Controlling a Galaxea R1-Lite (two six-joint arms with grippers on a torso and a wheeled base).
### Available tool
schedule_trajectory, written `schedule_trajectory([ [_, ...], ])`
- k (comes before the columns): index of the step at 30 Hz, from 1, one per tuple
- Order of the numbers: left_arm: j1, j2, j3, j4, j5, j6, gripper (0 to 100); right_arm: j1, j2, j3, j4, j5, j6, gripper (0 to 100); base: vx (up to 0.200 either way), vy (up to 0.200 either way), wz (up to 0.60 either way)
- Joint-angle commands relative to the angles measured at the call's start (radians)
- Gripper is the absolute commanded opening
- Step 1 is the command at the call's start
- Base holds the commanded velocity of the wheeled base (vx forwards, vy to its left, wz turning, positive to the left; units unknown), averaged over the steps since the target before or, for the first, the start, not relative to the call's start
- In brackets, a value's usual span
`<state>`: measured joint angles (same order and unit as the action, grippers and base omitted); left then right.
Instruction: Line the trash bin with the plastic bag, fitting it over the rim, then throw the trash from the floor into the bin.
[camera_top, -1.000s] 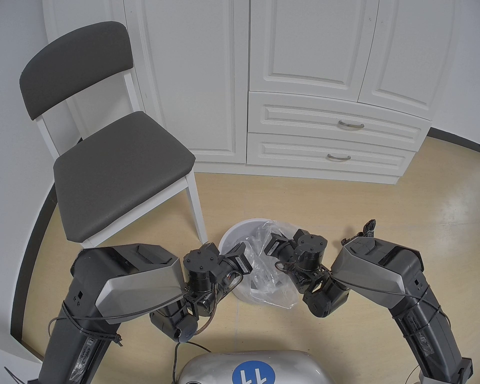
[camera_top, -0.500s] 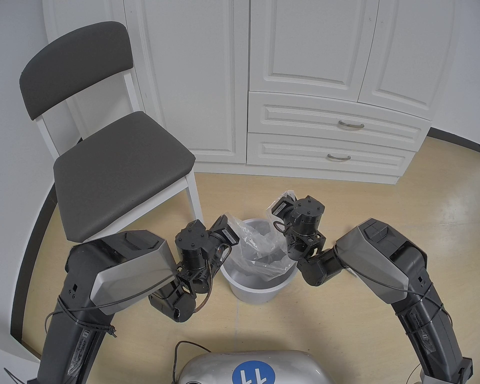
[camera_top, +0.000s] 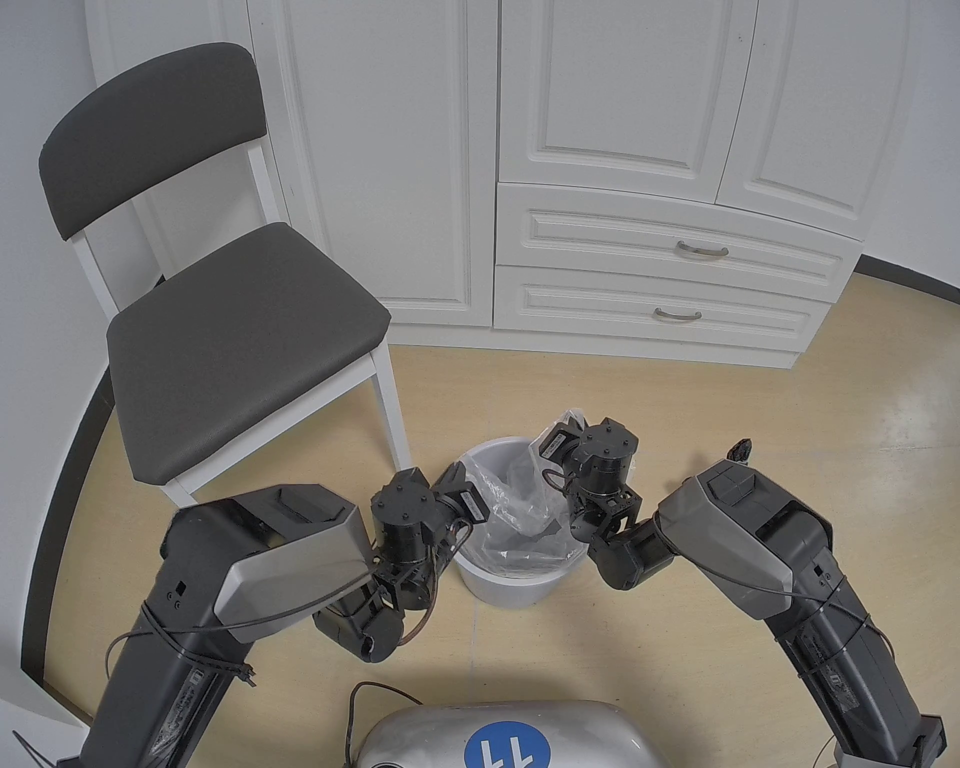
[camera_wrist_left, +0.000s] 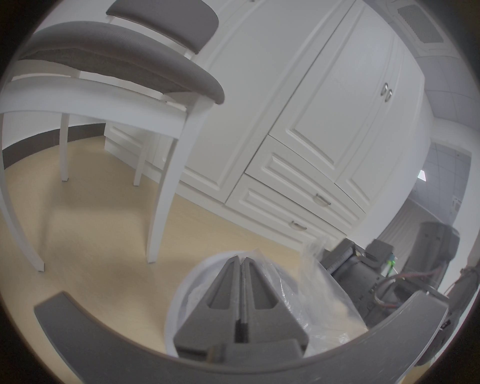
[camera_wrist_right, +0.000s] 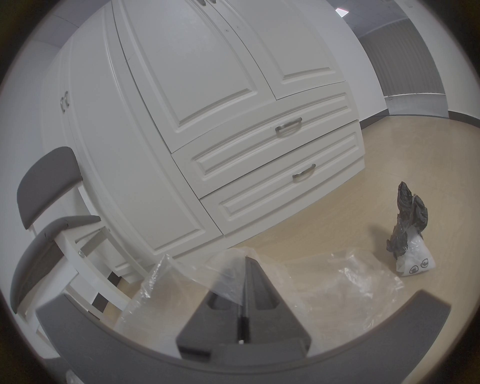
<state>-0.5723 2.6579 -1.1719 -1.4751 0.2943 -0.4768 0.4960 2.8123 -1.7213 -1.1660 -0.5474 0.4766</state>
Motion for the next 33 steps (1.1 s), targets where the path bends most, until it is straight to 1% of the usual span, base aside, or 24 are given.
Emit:
schedule_trajectory([
  [1, -0.021, 0.031, 0.012, -0.004, 0.002, 0.001, 0, 0.003, 0.027, 0.002, -0.001, 0.001, -0.001, 0, 0.000, 0.000, 0.00],
  [5, -0.041, 0.040, 0.024, -0.004, 0.005, 0.006, 0, 0.007, 0.049, 0.002, -0.003, 0.001, -0.001, 0, 0.000, 0.000, 0.00],
  [10, -0.041, 0.039, 0.024, -0.004, 0.009, 0.026, 0, 0.015, 0.061, 0.000, -0.011, 0.001, -0.015, 0, 0.000, 0.000, 0.00],
  [13, -0.035, 0.036, 0.024, -0.019, 0.011, 0.081, 0, 0.019, 0.059, 0.000, -0.012, 0.000, -0.015, 0, 0.000, 0.000, 0.00],
  [15, -0.035, 0.033, 0.028, -0.059, 0.011, 0.122, 0, 0.021, 0.061, 0.003, -0.020, 0.001, -0.016, 0, 0.000, 0.000, 0.00],
  [18, -0.032, 0.017, 0.040, -0.060, 0.013, 0.152, 0, 0.024, 0.068, 0.008, -0.029, 0.001, -0.016, 0, 0.000, 0.000, 0.00],
  [22, -0.004, -0.036, 0.049, -0.059, 0.011, 0.158, 0, 0.046, 0.067, 0.022, -0.032, 0.000, -0.015, 0, 0.000, 0.000, 0.00],
  [23, 0.000, -0.049, 0.051, -0.059, 0.011, 0.159, 0, 0.065, 0.058, 0.049, -0.054, 0.000, -0.016, 0, 0.000, 0.000, 0.00],
  [25, 0.005, -0.064, 0.054, -0.059, 0.011, 0.158, 0, 0.076, 0.052, 0.065, -0.072, 0.001, -0.016, 0, 0.000, 0.000, 0.00],
  [28, 0.006, -0.113, 0.095, -0.059, 0.005, 0.159, 0, 0.111, 0.030, 0.121, -0.118, 0.003, -0.029, 0, 0.000, 0.000, 0.00],
  [31, 0.003, -0.102, 0.103, -0.059, 0.002, 0.162, 0, 0.115, 0.038, 0.120, -0.127, 0.004, -0.032, 0, 0.000, 0.000, 0.00],
  [33, 0.003, -0.064, 0.095, -0.059, 0.002, 0.168, 0, 0.102, 0.047, 0.112, -0.124, 0.011, -0.042, 0, 0.000, 0.000, 0.00],
])
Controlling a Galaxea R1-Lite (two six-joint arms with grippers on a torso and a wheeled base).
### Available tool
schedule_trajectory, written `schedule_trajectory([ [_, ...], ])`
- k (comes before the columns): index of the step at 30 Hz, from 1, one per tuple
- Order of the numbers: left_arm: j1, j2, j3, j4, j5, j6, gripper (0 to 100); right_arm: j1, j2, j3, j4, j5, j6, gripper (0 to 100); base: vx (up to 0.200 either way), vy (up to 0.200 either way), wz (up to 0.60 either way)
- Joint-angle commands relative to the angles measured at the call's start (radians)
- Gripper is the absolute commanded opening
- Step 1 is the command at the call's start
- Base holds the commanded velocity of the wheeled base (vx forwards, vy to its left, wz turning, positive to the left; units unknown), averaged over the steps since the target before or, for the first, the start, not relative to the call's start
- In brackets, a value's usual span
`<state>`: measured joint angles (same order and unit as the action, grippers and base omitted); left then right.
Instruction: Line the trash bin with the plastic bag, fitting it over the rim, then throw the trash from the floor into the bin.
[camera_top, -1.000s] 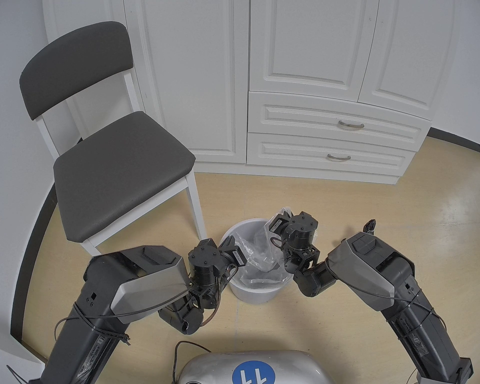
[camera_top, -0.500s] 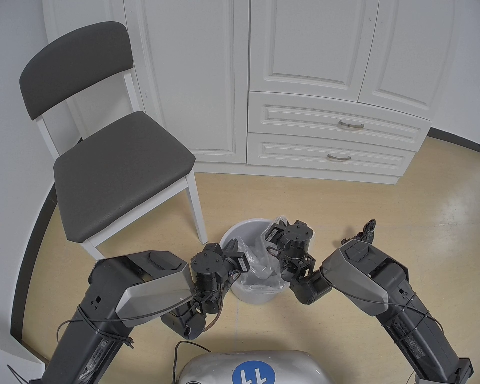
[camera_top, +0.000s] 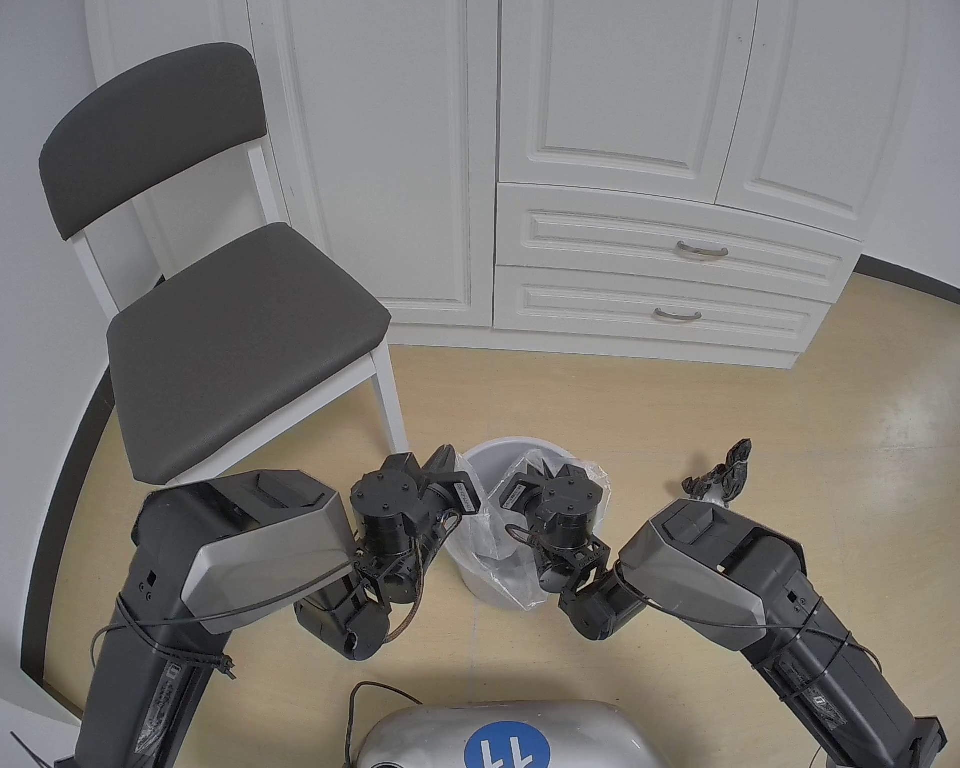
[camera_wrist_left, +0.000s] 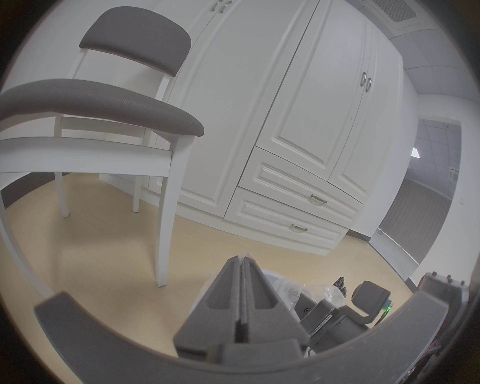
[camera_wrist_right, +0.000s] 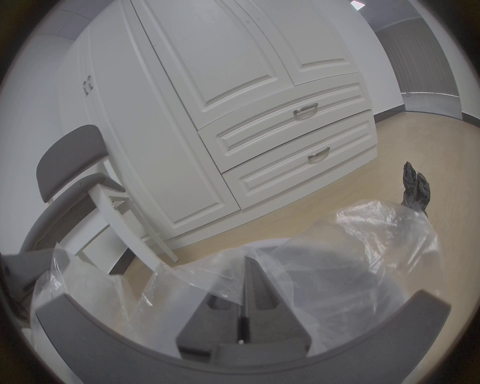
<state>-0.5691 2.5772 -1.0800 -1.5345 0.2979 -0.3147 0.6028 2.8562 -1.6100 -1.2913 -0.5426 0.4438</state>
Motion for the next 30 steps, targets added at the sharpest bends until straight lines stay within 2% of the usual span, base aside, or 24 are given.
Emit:
schedule_trajectory([
  [1, 0.000, 0.034, -0.001, 0.000, -0.002, 0.008, 0, -0.011, 0.009, -0.004, 0.001, 0.010, -0.010, 0, 0.000, 0.000, 0.00],
  [11, -0.001, 0.106, -0.038, 0.000, 0.000, 0.014, 0, -0.089, 0.031, -0.071, 0.018, 0.023, -0.031, 0, 0.000, 0.000, 0.00],
  [17, 0.003, 0.100, -0.028, 0.000, 0.004, 0.017, 0, -0.086, 0.032, -0.064, 0.017, 0.023, -0.040, 0, 0.000, 0.000, 0.00],
  [26, 0.000, 0.041, 0.028, 0.000, 0.004, 0.025, 0, -0.063, 0.006, -0.010, -0.051, 0.003, -0.120, 0, 0.000, 0.000, 0.00],
  [29, 0.000, 0.026, 0.029, 0.000, 0.001, 0.028, 0, -0.049, 0.000, 0.042, -0.125, 0.012, -0.194, 0, 0.000, 0.000, 0.00],
  [30, 0.000, 0.026, 0.029, 0.000, 0.001, 0.028, 0, -0.049, 0.000, 0.042, -0.125, 0.012, -0.194, 0, 0.000, 0.000, 0.00],
])
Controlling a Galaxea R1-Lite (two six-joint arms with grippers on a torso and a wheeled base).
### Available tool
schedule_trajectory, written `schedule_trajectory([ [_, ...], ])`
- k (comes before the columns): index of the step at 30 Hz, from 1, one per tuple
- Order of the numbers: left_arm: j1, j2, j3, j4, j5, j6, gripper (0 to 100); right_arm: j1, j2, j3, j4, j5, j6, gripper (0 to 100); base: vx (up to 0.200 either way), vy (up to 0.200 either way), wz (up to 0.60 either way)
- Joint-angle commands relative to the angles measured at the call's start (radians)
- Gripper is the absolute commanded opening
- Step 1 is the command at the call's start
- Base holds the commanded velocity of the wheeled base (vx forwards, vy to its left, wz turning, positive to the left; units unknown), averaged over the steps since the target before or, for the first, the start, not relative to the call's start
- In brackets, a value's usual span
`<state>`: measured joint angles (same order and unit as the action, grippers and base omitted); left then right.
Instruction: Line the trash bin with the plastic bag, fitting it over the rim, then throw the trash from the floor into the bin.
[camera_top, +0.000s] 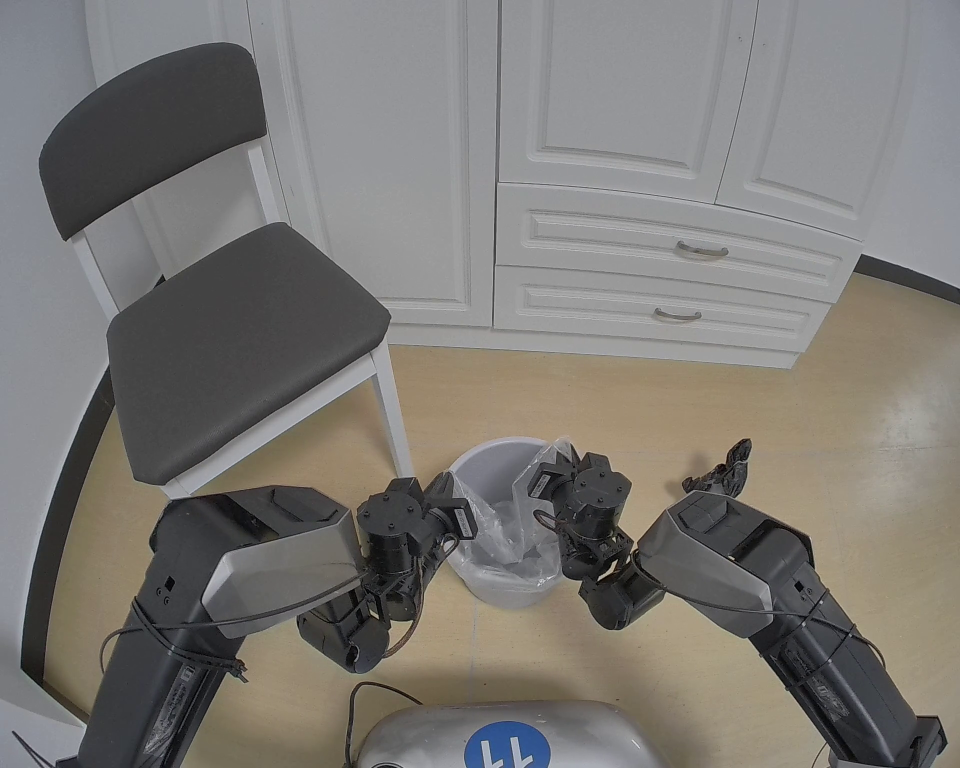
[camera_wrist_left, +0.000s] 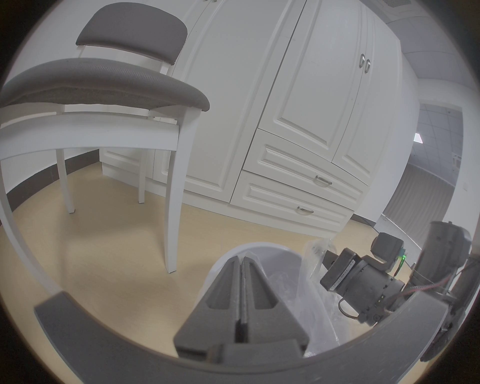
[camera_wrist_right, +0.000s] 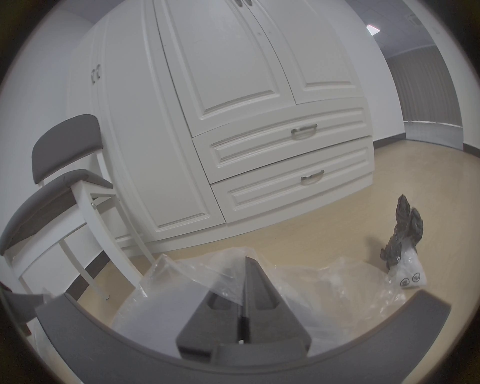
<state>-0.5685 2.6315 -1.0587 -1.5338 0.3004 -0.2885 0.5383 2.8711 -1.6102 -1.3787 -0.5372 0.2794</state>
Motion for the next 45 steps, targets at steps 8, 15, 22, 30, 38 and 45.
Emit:
schedule_trajectory([
  [8, -0.008, -0.030, 0.017, 0.000, 0.000, 0.031, 0, 0.025, -0.032, 0.131, -0.183, 0.069, -0.144, 0, 0.000, 0.000, 0.00],
  [15, -0.007, -0.062, 0.057, 0.000, -0.001, 0.054, 0, 0.006, -0.105, 0.271, -0.189, 0.117, -0.197, 0, 0.000, 0.000, 0.00],
  [22, -0.008, -0.096, 0.105, 0.000, -0.007, 0.080, 0, -0.001, -0.203, 0.483, -0.187, 0.232, -0.207, 0, 0.000, 0.000, 0.00],
  [30, -0.008, -0.105, 0.118, 0.000, -0.021, 0.080, 0, -0.027, -0.205, 0.490, -0.181, 0.234, -0.247, 0, 0.000, 0.000, 0.00],
  [38, -0.002, -0.117, 0.141, 0.000, -0.041, 0.089, 0, -0.041, -0.216, 0.512, -0.171, 0.234, -0.276, 0, 0.000, 0.000, 0.00],
  [45, -0.001, -0.156, 0.201, 0.001, -0.070, 0.131, 0, -0.055, -0.256, 0.546, -0.122, 0.234, -0.302, 0, 0.000, 0.000, 0.00],
])
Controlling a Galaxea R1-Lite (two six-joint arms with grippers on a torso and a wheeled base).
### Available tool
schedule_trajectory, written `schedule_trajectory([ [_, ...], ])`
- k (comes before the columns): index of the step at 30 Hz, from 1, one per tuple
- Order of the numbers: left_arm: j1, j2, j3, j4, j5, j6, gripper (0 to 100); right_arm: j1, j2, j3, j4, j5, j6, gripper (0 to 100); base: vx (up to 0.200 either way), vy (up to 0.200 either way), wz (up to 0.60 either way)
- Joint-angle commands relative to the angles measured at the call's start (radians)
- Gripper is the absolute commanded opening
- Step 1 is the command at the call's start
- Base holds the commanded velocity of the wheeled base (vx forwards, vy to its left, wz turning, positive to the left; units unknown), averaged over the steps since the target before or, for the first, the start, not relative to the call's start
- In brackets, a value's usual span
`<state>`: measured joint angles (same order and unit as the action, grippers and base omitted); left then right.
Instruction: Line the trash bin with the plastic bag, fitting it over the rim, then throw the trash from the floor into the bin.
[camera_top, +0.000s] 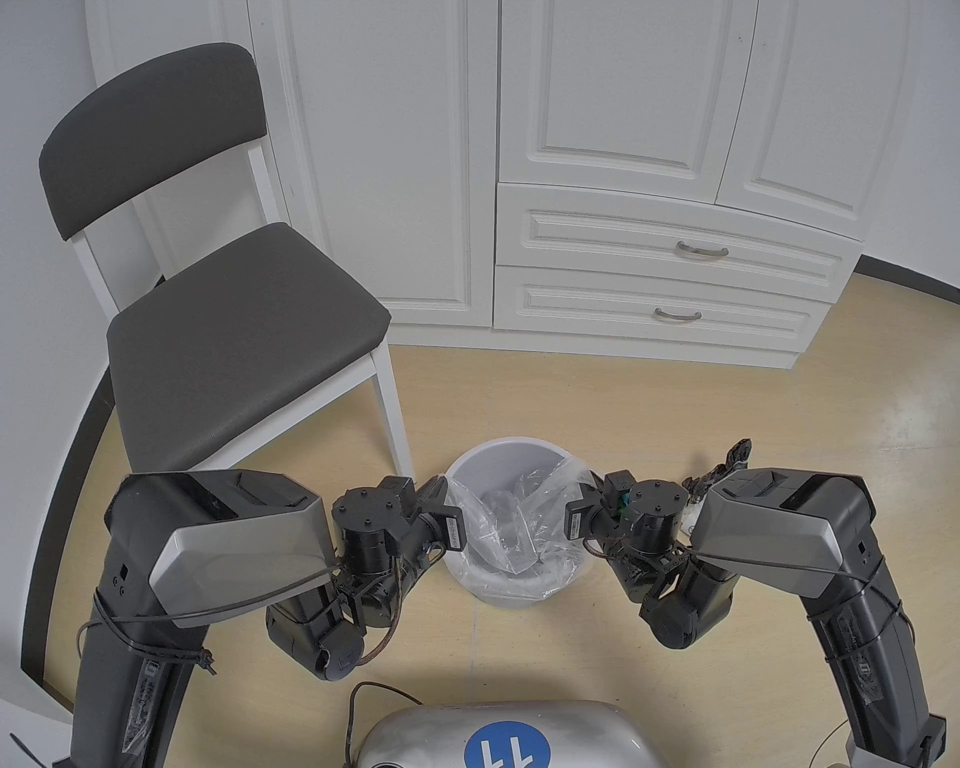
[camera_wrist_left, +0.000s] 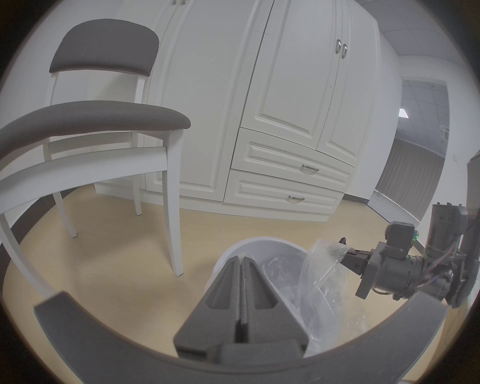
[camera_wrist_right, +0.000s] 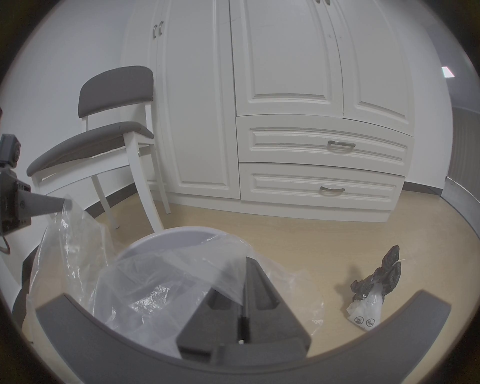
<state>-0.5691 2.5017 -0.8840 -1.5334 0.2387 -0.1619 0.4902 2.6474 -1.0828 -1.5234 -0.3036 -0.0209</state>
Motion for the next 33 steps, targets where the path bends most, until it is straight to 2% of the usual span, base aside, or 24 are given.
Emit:
schedule_trajectory([
  [1, 0.002, -0.027, 0.030, 0.001, -0.009, 0.005, 0, -0.009, -0.040, 0.021, 0.035, 0.000, -0.001, 0, 0.000, 0.000, 0.00],
  [14, 0.008, -0.055, 0.060, 0.019, -0.009, 0.044, 0, -0.022, -0.132, 0.046, 0.201, -0.012, 0.056, 0, 0.000, 0.000, 0.00],
  [24, 0.005, -0.104, 0.074, 0.078, -0.007, 0.044, 0, -0.007, -0.219, 0.121, 0.259, -0.015, 0.055, 0, 0.000, 0.000, 0.00],
  [33, -0.005, -0.141, 0.082, 0.145, -0.006, 0.041, 0, 0.014, -0.253, 0.153, 0.307, -0.063, 0.047, 0, 0.000, 0.000, 0.00],
])
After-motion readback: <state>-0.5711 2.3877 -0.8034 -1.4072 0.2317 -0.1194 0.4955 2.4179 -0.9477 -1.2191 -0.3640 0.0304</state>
